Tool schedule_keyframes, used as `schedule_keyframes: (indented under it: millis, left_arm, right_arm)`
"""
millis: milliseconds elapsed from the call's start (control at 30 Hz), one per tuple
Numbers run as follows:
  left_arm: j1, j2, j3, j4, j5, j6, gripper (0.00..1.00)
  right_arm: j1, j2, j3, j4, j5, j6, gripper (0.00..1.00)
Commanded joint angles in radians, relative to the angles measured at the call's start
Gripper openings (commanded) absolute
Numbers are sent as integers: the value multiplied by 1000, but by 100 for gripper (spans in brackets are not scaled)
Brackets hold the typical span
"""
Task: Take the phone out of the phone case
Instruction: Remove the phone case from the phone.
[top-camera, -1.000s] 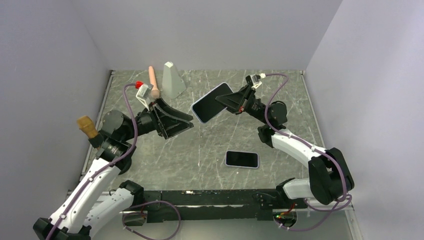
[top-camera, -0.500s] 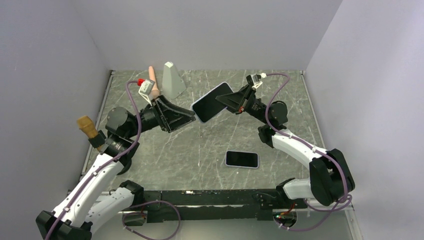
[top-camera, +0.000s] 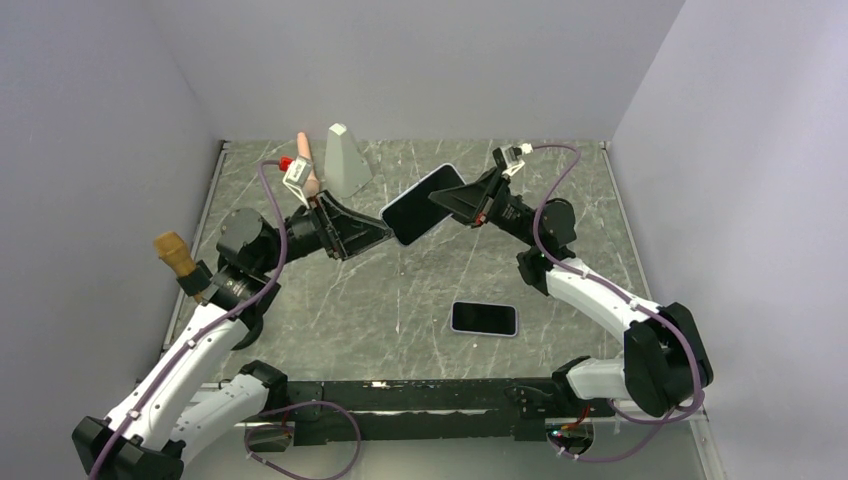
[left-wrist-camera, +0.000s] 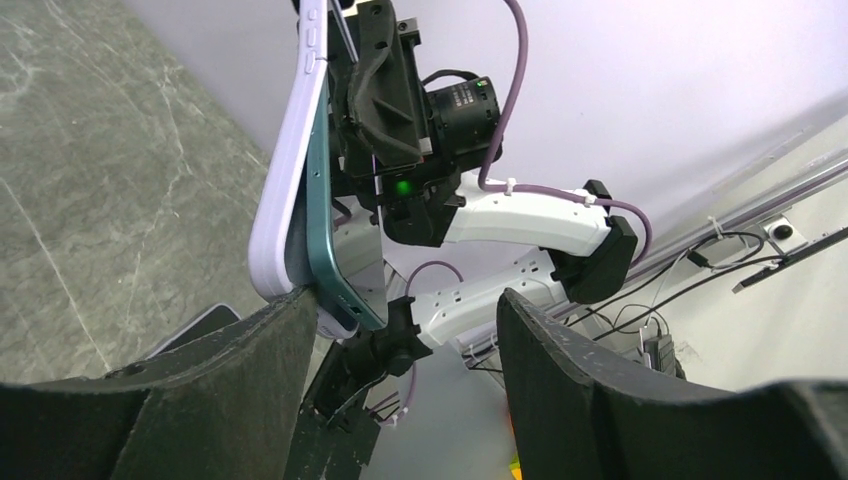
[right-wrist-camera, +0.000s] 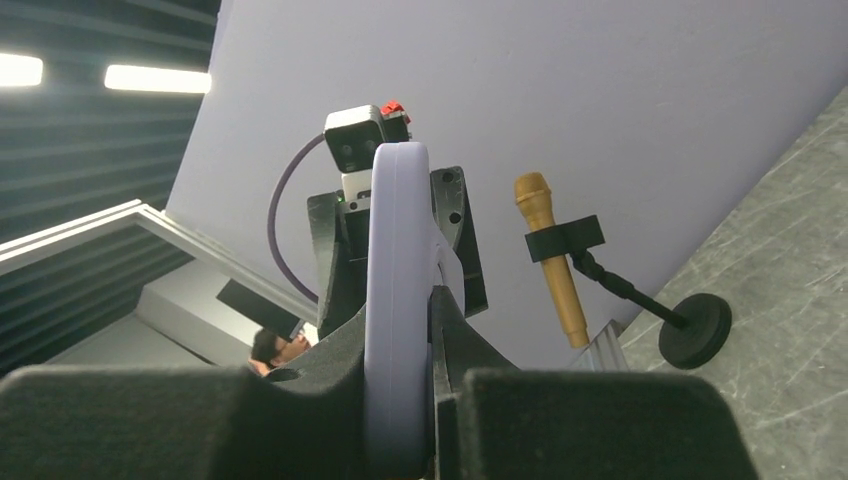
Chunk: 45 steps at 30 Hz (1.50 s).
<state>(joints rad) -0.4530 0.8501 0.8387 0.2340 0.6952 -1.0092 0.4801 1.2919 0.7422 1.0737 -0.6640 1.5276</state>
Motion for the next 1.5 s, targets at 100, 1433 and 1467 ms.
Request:
schedule_keyframes:
  millis: [100, 1433, 1467]
  left_arm:
    - [0, 72, 68, -37, 25, 26, 61]
    - [-91, -32, -62, 132, -162, -86, 0]
    - [-88, -31, -56, 117, -166, -95, 0]
  right_arm:
    - [69, -14, 175, -109, -189, -155, 0]
    - [80, -103, 68, -280, -126, -425, 86]
    - [79, -107, 53, -263, -129, -419, 86]
